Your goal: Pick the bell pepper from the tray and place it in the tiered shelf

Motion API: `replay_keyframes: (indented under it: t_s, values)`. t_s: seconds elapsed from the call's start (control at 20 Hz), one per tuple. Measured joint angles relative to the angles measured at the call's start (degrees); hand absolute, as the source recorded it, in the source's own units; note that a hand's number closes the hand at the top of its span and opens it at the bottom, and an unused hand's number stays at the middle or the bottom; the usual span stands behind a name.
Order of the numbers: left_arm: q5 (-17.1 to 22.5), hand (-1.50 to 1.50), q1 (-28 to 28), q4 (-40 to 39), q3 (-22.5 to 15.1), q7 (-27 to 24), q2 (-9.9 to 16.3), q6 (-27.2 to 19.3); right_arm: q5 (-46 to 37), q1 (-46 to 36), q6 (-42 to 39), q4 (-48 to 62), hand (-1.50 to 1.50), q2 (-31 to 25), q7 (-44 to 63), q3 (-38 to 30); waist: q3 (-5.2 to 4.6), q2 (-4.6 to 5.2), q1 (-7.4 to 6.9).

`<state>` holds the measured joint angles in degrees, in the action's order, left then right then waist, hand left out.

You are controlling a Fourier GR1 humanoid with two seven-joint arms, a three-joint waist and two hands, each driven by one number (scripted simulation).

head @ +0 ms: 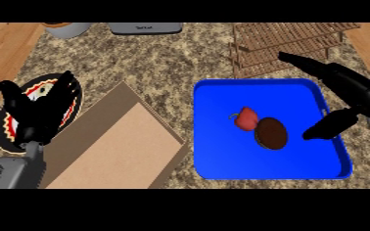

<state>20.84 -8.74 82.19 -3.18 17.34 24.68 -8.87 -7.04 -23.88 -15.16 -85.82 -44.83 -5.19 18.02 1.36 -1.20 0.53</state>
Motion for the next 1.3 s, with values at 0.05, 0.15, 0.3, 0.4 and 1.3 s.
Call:
replay_keyframes:
  t_s: [0.05, 0.15, 0.3, 0.4, 1.3]
  values:
    - [-0.08, 0.0, -0.15, -0.08, -0.04, 0.31, 0.0, 0.04, -1.02, -0.43, 0.72, -0.95, -1.5, 0.8, 2.5, 0.72, 0.0, 0.05, -0.07]
    - [-0.04, 0.0, -0.03, 0.11, 0.1, 0.28, -0.12, 0.3, -2.65, -0.15, 1.82, -2.88, -1.5, 2.02, 6.74, 1.99, 0.01, 0.09, -0.1]
    - [0.02, 0.0, 0.04, 0.3, 0.26, 0.37, -0.22, 0.57, -5.19, 0.11, 2.23, -5.66, -1.5, 3.43, 12.8, 4.4, 0.01, 0.16, -0.17]
    - [-0.47, 0.0, -0.04, 0.27, 0.17, -0.11, -0.38, 0.73, -7.42, -0.1, 2.5, -6.16, -1.5, 4.4, 15.65, 6.12, 0.1, 0.25, -0.41]
    - [-1.91, 0.0, 0.35, 0.8, 0.58, 0.57, -1.0, 1.14, -22.68, 3.49, 8.07, -7.68, -1.5, 11.09, 27.28, 13.19, 0.38, 0.41, -0.57]
